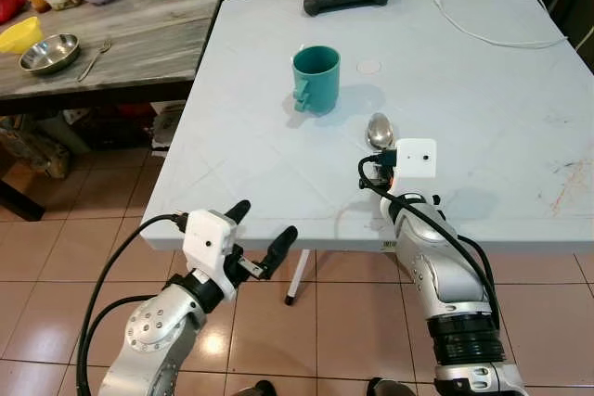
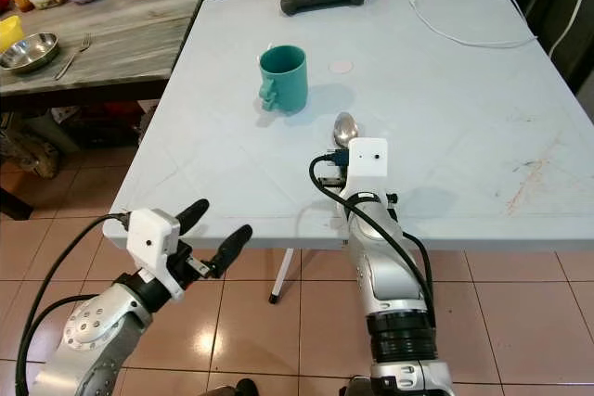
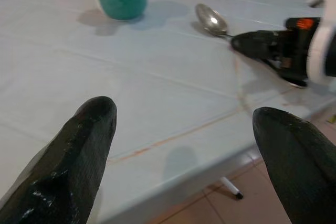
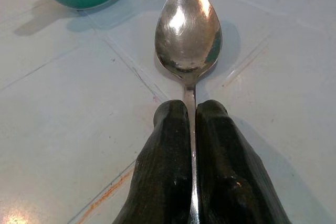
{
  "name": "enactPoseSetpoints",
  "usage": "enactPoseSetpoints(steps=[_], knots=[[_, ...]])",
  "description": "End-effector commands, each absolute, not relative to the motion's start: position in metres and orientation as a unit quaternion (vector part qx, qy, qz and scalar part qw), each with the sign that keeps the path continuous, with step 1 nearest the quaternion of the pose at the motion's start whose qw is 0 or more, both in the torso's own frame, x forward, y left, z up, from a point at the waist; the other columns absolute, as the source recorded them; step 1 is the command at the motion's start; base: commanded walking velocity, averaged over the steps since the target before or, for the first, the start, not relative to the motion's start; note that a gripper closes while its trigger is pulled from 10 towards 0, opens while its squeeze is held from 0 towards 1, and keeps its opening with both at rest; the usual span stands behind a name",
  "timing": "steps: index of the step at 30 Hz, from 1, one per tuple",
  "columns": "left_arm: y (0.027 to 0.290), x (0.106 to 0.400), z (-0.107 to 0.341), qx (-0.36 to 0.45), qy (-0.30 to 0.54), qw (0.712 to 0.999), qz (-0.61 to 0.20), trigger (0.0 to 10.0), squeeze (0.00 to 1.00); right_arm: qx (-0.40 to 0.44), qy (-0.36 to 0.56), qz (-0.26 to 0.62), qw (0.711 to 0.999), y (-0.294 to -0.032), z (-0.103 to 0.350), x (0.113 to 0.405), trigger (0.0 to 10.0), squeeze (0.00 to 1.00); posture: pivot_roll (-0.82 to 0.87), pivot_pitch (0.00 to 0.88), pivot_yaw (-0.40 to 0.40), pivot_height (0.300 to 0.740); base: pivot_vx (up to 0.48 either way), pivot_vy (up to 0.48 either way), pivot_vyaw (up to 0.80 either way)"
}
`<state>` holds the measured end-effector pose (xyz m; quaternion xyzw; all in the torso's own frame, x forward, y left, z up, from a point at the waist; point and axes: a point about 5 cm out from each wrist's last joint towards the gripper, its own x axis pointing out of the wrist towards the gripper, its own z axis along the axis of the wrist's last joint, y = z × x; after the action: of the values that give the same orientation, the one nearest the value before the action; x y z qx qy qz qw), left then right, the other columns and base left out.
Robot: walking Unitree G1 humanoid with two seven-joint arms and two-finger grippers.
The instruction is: Setting the table
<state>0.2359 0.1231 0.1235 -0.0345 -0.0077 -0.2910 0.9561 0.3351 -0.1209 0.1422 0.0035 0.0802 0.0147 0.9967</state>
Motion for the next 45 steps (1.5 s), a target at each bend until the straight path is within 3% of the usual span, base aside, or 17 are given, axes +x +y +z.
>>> enactPoseSetpoints(steps=[1,5,6,7,8,22,34,45], knots=[[0.133,0.237,0.123,-0.021,-0.008,0.963,-0.267,10.0,0.0,-0.013,0.121,0.019,0.992,-0.12,0.12,0.328,0.0,0.0,-0.1,0.175,0.146,0.74,0.0,0.0,0.0],[0.136,0.237,0.121,-0.015,-0.009,0.972,-0.233,10.0,0.0,-0.03,0.088,0.027,0.995,-0.125,0.125,0.327,0.0,0.0,-0.08,0.158,0.104,0.74,0.0,0.0,0.0],[0.139,0.239,0.12,-0.01,-0.011,0.977,-0.211,10.0,0.0,-0.045,0.071,0.042,0.996,-0.124,0.129,0.328,7.6,0.0,-0.08,0.152,0.091,0.74,0.0,0.0,0.0],[0.139,0.239,0.119,-0.009,-0.011,0.979,-0.203,10.0,0.0,-0.049,0.066,0.049,0.995,-0.123,0.13,0.328,7.6,0.0,-0.08,0.15,0.087,0.74,0.0,0.0,0.0],[0.141,0.24,0.119,-0.007,-0.013,0.981,-0.193,10.0,0.0,-0.053,0.057,0.054,0.996,-0.122,0.134,0.329,10.0,0.0,-0.08,0.145,0.081,0.74,0.0,0.0,0.0],[0.162,0.256,0.125,0.005,-0.042,0.997,-0.068,10.0,0.0,-0.045,-0.083,0.063,0.994,-0.115,0.183,0.336,10.0,0.0,-0.08,0.11,0.067,0.74,0.0,0.0,0.0],[0.165,0.26,0.126,0.01,-0.045,0.998,-0.052,10.0,0.0,-0.04,-0.088,0.045,0.994,-0.124,0.179,0.331,10.0,0.0,-0.09,0.122,0.083,0.74,0.0,0.0,0.0],[0.164,0.26,0.126,0.011,-0.043,0.998,-0.054,10.0,0.0,-0.038,-0.091,0.044,0.994,-0.122,0.178,0.33,10.0,0.0,-0.09,0.124,0.095,0.74,0.0,0.287,0.0]])
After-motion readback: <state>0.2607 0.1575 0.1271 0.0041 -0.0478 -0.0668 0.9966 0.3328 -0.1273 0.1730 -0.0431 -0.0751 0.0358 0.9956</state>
